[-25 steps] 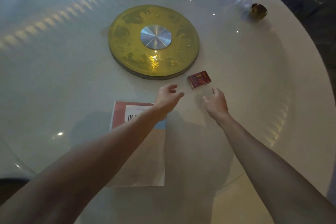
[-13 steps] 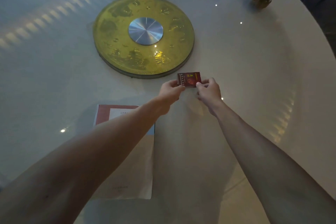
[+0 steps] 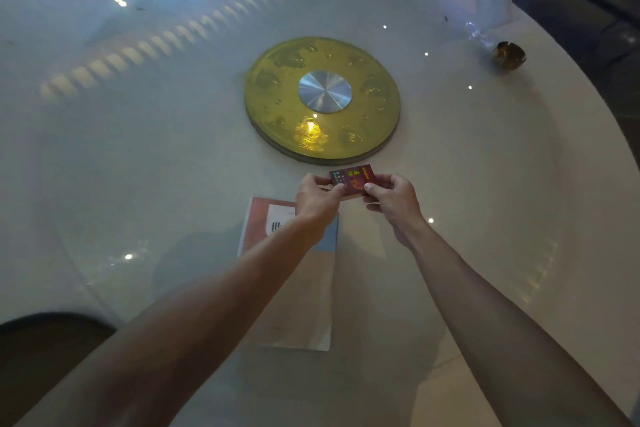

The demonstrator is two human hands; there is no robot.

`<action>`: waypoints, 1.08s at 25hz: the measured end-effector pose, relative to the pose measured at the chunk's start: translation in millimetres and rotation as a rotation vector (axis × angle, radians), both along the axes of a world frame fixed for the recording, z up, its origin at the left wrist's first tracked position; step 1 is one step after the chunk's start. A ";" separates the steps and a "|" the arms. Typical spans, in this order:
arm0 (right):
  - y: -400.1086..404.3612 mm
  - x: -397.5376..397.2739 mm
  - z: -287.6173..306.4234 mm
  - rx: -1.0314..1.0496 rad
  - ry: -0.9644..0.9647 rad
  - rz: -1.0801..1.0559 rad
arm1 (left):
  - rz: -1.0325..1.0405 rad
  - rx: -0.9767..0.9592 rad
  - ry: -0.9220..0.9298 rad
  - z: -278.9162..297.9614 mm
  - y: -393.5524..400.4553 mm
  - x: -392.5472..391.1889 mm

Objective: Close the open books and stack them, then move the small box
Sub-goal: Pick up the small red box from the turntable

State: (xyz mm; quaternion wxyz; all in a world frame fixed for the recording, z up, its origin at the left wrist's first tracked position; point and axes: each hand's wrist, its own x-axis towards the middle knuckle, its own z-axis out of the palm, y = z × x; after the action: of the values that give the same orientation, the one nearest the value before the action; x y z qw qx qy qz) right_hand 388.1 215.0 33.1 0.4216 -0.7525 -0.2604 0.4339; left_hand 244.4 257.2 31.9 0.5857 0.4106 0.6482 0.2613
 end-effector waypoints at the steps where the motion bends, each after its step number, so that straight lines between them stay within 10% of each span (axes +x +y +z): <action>1: -0.1 -15.3 7.6 0.003 0.004 0.031 | 0.018 0.014 0.009 6.2 -3.4 -17.5; 27: -100.8 -474.1 -34.0 -0.200 -0.416 0.942 | 0.594 -0.143 0.223 -52.7 -204.4 -458.8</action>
State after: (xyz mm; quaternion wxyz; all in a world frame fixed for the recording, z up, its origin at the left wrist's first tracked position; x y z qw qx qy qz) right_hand -86.0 114.3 -0.9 0.0463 -0.6607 -0.6059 0.4406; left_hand -214.4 52.8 -20.8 0.4365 0.1877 0.8165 0.3280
